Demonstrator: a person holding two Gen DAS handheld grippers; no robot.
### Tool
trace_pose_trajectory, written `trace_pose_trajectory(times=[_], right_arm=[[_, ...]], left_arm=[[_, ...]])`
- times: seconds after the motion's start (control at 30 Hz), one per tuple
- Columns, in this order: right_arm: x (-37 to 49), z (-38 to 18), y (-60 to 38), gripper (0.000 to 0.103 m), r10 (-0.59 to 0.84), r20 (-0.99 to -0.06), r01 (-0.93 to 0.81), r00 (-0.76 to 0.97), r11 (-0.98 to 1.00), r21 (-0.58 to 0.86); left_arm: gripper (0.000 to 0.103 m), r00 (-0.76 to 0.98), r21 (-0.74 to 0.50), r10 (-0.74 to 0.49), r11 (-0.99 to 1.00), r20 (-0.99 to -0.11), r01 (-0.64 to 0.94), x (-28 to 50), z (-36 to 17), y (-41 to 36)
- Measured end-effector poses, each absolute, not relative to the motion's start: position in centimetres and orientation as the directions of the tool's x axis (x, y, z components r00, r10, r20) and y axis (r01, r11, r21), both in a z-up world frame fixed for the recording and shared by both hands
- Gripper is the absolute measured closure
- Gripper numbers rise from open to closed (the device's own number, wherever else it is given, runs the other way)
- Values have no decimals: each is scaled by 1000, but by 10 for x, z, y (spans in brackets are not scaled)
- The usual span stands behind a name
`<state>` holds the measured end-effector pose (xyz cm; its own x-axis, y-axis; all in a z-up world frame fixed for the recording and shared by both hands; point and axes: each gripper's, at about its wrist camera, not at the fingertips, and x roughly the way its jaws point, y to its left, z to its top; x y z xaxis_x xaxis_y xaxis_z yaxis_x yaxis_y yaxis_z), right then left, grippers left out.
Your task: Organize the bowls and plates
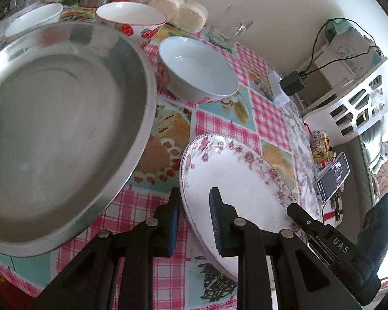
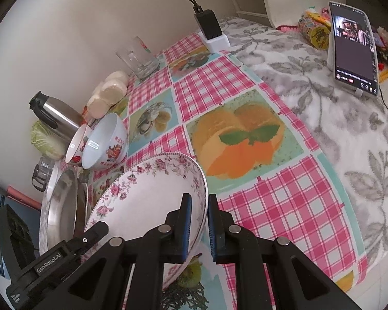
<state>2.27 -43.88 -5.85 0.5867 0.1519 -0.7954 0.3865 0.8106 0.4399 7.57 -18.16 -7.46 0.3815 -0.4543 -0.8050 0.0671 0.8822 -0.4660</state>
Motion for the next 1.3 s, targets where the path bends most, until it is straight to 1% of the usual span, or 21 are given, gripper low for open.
trace_pose_trajectory(times=[0.37, 0.6, 0.77, 1.03, 1.3], right_arm=[[19, -51, -440, 90, 153, -773, 379, 616, 802, 461], [15, -31, -436, 90, 141, -733, 354, 666, 805, 476], [16, -14, -422, 90, 122, -715, 333, 688, 823, 461], [23, 4, -391, 90, 101, -708, 305, 699, 853, 424], [36, 12, -358, 90, 117, -701, 277, 704, 863, 422]], left_arm=[[80, 421, -462, -467, 879, -777, 122, 74, -55, -181], [80, 458, -475, -490, 866, -741, 158, 70, -33, -174], [80, 482, -476, -495, 863, -723, 171, 70, -21, -163], [80, 496, -485, -489, 862, -718, 147, 74, -15, -134], [80, 519, -521, -496, 847, -696, 111, 81, -8, -95]])
